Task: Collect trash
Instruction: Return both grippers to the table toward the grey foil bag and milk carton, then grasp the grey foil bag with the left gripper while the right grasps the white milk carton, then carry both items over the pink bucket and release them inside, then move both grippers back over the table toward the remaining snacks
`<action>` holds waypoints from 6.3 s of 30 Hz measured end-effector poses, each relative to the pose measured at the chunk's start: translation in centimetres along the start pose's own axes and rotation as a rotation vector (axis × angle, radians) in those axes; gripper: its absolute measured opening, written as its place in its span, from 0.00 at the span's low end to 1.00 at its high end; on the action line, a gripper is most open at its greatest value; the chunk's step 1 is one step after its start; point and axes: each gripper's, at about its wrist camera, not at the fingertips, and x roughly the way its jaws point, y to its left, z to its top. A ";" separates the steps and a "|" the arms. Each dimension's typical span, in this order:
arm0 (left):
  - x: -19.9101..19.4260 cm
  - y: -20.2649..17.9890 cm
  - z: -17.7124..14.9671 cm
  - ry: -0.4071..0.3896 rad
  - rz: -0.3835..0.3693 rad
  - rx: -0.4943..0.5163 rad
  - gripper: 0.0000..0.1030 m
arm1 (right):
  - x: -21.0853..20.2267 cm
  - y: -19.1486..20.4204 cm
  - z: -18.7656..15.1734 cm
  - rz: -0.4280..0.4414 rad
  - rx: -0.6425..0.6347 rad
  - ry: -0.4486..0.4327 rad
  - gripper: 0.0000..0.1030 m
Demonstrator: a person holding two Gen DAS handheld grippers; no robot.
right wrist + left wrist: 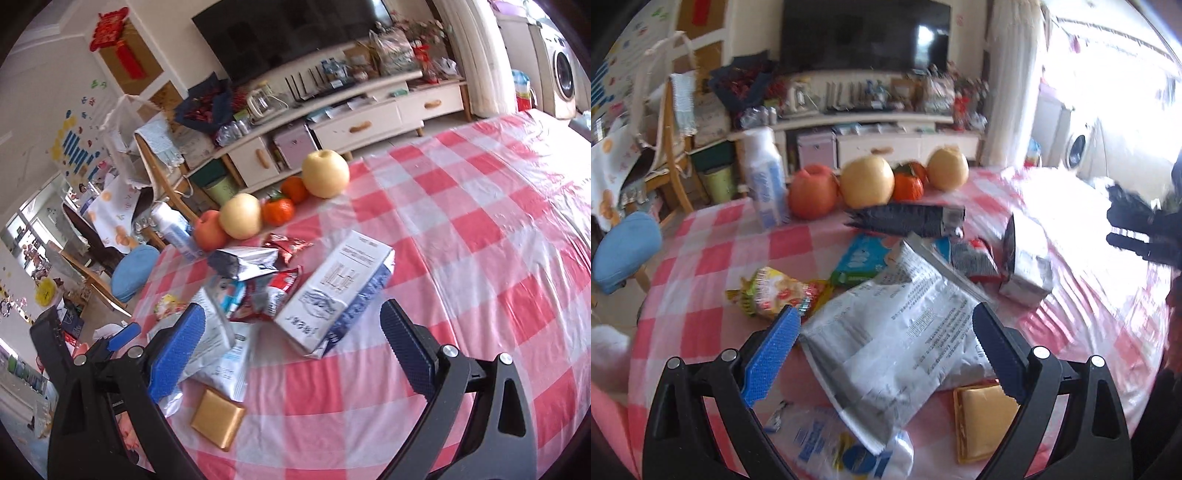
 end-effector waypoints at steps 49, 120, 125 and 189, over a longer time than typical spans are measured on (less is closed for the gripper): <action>4.8 -6.5 -1.1 0.145 -0.062 0.120 0.91 | 13.4 0.2 0.6 -0.189 -0.169 0.168 0.93; -9.8 9.4 -1.1 -0.249 -0.083 -0.395 0.71 | 4.5 15.6 -5.9 0.071 -0.428 0.043 0.64; -12.2 12.5 -2.2 -0.295 -0.043 -0.465 0.71 | 4.6 20.2 -6.9 0.133 -0.497 0.057 0.64; -16.6 20.2 -6.5 -0.303 0.419 -0.477 0.91 | 2.8 30.3 -13.0 0.283 -0.716 0.038 0.96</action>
